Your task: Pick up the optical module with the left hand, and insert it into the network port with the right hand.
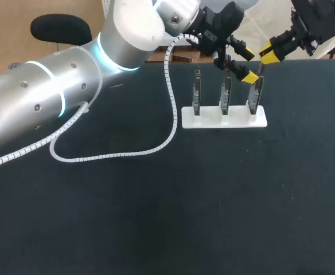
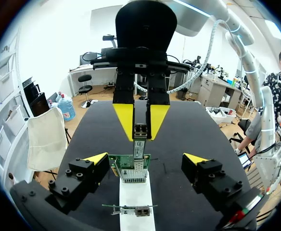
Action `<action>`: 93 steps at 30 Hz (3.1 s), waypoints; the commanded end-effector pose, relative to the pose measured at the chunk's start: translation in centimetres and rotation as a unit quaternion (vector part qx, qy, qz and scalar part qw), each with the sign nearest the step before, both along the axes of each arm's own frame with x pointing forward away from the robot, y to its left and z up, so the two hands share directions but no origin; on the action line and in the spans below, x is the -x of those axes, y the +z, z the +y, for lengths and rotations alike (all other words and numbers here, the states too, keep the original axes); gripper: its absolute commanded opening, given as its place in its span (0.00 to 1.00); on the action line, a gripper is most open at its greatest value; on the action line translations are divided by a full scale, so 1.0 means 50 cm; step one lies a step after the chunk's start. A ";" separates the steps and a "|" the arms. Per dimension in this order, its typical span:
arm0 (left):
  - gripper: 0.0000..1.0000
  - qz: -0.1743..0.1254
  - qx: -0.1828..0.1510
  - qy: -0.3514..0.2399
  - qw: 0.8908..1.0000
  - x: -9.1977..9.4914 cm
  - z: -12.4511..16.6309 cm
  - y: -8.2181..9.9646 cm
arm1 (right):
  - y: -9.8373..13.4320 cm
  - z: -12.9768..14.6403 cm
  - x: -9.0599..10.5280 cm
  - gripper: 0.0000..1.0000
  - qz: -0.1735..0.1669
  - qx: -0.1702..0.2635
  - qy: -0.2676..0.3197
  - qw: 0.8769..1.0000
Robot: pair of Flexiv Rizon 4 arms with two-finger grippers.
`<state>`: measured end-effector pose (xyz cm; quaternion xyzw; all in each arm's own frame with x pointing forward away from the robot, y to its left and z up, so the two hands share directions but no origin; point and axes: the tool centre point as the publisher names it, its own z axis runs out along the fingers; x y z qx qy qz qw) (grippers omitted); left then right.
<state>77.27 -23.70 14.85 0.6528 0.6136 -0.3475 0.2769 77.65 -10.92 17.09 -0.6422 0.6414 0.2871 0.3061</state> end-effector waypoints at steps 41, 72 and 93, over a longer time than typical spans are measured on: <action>1.00 -0.002 0.000 0.001 1.000 0.004 0.002 0.000 | -0.024 0.001 -0.002 0.00 0.015 0.010 0.007 1.000; 1.00 -0.002 0.000 0.001 1.000 0.004 0.002 0.000 | -0.035 -0.004 0.000 1.00 0.023 0.011 -0.008 1.000; 1.00 -0.002 0.000 0.001 1.000 0.004 0.002 0.000 | 0.014 -0.079 -0.006 1.00 0.038 -0.064 -0.047 0.996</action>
